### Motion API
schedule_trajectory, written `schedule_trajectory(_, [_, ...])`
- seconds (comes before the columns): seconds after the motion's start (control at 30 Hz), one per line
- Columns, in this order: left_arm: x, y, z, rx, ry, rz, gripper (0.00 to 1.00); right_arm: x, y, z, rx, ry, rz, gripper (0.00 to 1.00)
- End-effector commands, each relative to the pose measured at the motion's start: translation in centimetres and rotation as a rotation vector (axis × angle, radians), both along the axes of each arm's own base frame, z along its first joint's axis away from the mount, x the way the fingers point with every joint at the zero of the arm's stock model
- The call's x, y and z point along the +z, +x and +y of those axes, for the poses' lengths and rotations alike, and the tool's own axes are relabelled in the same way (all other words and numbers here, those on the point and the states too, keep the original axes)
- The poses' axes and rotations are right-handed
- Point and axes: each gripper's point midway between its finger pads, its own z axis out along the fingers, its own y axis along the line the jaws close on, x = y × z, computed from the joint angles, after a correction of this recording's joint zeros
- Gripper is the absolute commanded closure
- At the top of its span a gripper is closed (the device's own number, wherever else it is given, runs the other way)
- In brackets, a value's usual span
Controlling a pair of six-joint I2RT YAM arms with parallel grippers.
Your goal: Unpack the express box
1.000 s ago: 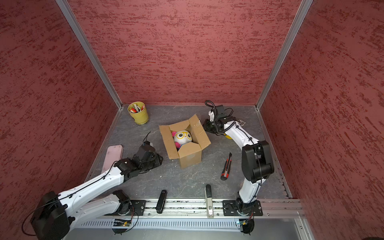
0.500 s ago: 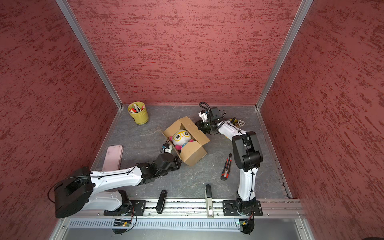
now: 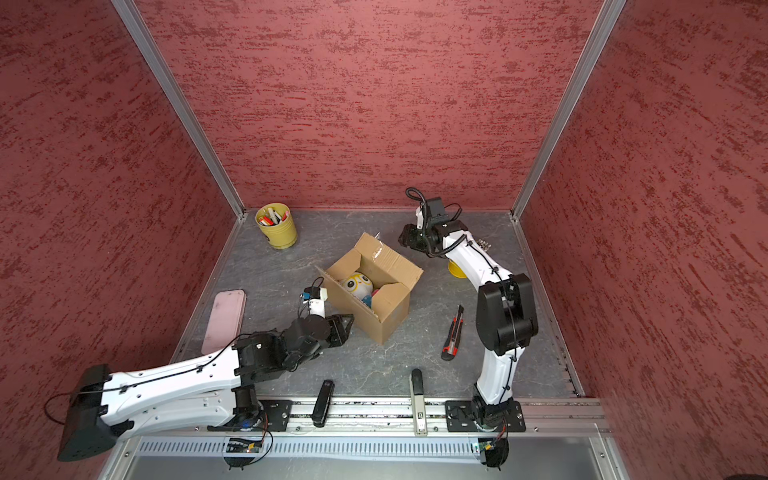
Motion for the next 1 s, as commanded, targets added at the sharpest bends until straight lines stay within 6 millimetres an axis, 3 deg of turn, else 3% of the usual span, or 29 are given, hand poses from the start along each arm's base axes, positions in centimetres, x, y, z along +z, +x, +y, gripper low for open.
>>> schedule_trajectory(0.0, [0.8,-0.3,3.1,0.031,0.152,-0.013,0.5,4.8,-1.5,-3.5,-0.098,-0.129,-0.073,0.4])
schedule_trajectory(0.13, [5.9,1.0,4.5,-0.025,0.233,-0.099,0.28,7.0,-5.1,-4.7,-0.137,-0.197,-0.084,0.39])
schedule_trajectory(0.27, [10.1,3.7,4.6,-0.177,0.194,-0.091,0.0,7.6,-9.3,-3.6,-0.124,-0.179,-0.072,0.4])
schedule_trajectory(0.4, [12.6,7.3,4.4,-0.288,0.261,-0.078,0.0,7.2,-13.5,-1.1,-0.101,-0.145,-0.053,0.4])
schedule_trajectory(0.5, [13.6,9.1,2.3,-0.414,0.337,-0.106,0.0,5.9,-15.9,0.5,-0.092,-0.106,-0.026,0.38])
schedule_trajectory(0.57, [13.5,10.0,1.0,-0.486,0.384,-0.119,0.0,4.8,-17.1,1.3,-0.089,-0.083,-0.004,0.37])
schedule_trajectory(0.73, [11.0,11.7,-0.5,-0.596,0.568,-0.099,0.0,1.7,-19.4,2.9,-0.083,-0.033,0.054,0.35])
schedule_trajectory(0.97, [6.0,11.5,-1.5,-0.68,0.723,-0.044,0.0,-0.9,-20.1,4.0,-0.075,0.021,0.09,0.31])
